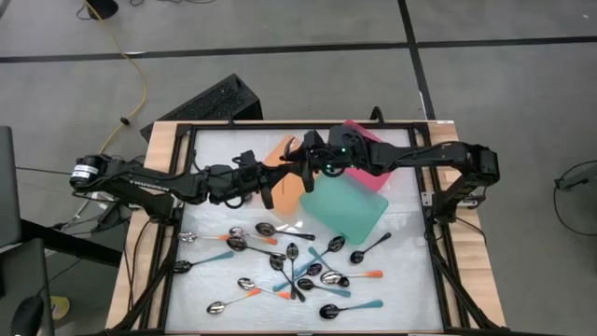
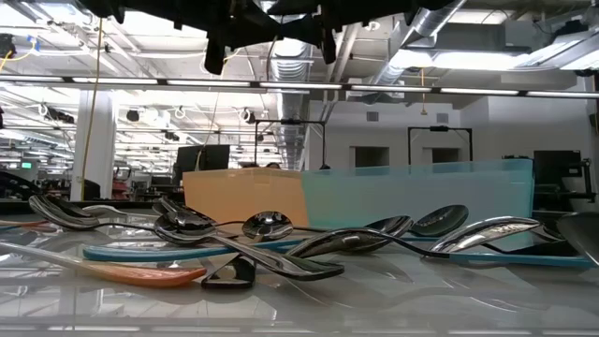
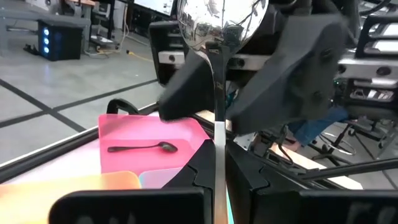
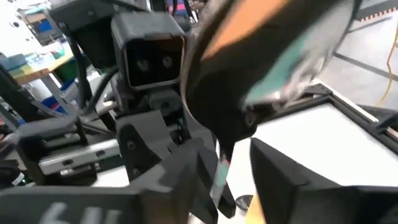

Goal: Sort silverware by color (type)
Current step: Put the orange spoon into the orange bin

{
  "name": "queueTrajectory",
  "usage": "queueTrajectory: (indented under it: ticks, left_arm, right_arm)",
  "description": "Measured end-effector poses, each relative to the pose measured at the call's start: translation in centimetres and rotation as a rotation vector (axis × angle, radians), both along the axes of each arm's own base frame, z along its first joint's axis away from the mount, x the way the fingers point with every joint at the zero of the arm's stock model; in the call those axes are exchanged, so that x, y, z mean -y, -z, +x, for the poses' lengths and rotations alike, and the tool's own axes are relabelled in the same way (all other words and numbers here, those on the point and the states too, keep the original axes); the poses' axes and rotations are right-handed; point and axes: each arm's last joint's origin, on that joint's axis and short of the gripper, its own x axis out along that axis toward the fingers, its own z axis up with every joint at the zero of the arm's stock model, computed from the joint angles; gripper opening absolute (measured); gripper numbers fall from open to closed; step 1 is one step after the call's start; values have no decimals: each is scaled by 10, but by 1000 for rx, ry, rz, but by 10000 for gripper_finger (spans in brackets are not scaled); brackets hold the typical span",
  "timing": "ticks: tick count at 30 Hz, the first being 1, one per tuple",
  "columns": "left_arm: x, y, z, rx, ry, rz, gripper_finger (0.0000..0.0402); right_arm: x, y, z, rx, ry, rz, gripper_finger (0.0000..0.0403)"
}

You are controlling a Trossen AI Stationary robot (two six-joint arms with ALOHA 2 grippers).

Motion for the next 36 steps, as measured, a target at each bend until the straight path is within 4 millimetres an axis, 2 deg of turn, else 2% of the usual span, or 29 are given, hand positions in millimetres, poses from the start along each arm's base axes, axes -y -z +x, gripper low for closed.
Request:
queueTrajectory:
  ticks: [5,7,14,18,26,28,32,36]
  left_arm:
    - [0,0,0,-2,-1,1,3]
    - [0,0,0,-4,0,3,3]
    - [0,1,0,-7,4,0,5]
    - [-1,4,-1,-33,-22,-24,33]
    - [-1,19,-5,-135,-61,-159,110]
    - [0,19,-5,-140,-20,-187,120]
    - [3,12,-9,-113,84,-237,124]
    - [4,-5,-29,-88,124,-282,125]
  right_arm:
    - [0,2,0,-26,-2,-13,35]
    - [-1,2,0,-25,-7,-26,14]
    - [0,3,0,-27,3,-21,9]
    - [3,5,-1,-51,44,-31,8]
    - [43,2,-12,-50,156,-44,8]
    - [47,3,-14,-71,150,-118,8]
    - [47,10,-15,-184,127,-394,8]
    - [42,20,-17,-310,89,-532,8]
